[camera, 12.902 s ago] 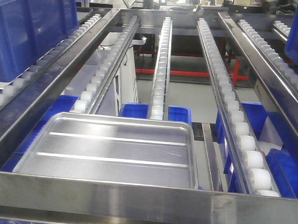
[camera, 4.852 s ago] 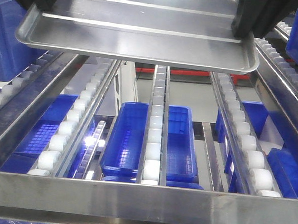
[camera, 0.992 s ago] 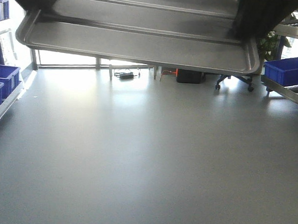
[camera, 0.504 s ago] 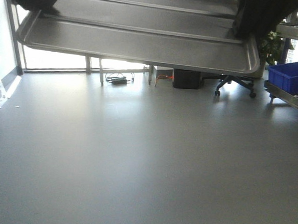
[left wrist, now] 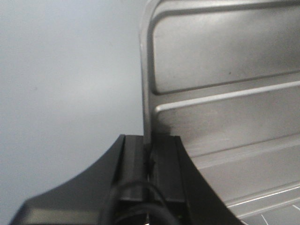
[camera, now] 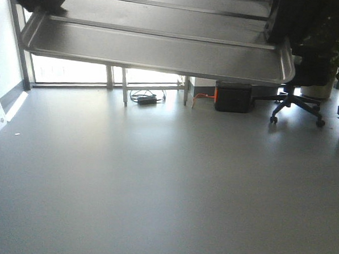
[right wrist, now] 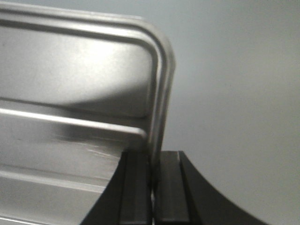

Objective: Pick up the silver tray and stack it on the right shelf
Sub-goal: 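Hold the tray raised with both grippers while the base drives to the other shelf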

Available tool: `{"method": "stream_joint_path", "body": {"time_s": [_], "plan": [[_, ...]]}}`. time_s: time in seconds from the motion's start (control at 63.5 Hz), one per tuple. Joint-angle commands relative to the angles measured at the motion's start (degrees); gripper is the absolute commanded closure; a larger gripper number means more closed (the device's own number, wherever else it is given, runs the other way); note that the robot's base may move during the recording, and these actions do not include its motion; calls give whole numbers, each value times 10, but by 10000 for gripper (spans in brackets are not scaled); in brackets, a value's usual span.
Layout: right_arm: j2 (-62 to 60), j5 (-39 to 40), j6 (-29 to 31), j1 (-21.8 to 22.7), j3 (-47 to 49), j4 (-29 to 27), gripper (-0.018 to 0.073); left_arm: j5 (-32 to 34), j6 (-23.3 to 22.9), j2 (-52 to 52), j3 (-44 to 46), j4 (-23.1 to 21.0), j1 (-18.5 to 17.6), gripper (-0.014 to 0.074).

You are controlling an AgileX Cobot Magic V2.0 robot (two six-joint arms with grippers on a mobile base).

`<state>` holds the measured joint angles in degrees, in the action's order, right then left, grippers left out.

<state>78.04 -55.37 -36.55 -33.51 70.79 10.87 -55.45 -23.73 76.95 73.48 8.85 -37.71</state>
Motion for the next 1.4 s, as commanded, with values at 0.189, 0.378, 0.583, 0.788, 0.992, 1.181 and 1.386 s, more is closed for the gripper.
{"method": "stream_joint_path", "body": {"time_s": [0.189,0.378,0.583,0.788,0.992,1.181,1.386], "plan": [[-20,20,9,2,18,34,503,3,8,-16,19,25,-2,691],[-20,21,9,2,18,34,503,3,8,-16,19,24,-2,691],[-20,21,9,2,18,34,503,3,8,-16,19,24,-2,691],[-20,21,9,2,18,34,503,3,8,-16,19,23,-2,691],[-20,21,9,2,18,34,503,3,8,-16,19,23,-2,691],[-20,21,9,2,18,34,503,3,8,-16,19,23,-2,691],[-20,21,9,3,18,35,503,3,8,-16,19,23,-2,691]]}}
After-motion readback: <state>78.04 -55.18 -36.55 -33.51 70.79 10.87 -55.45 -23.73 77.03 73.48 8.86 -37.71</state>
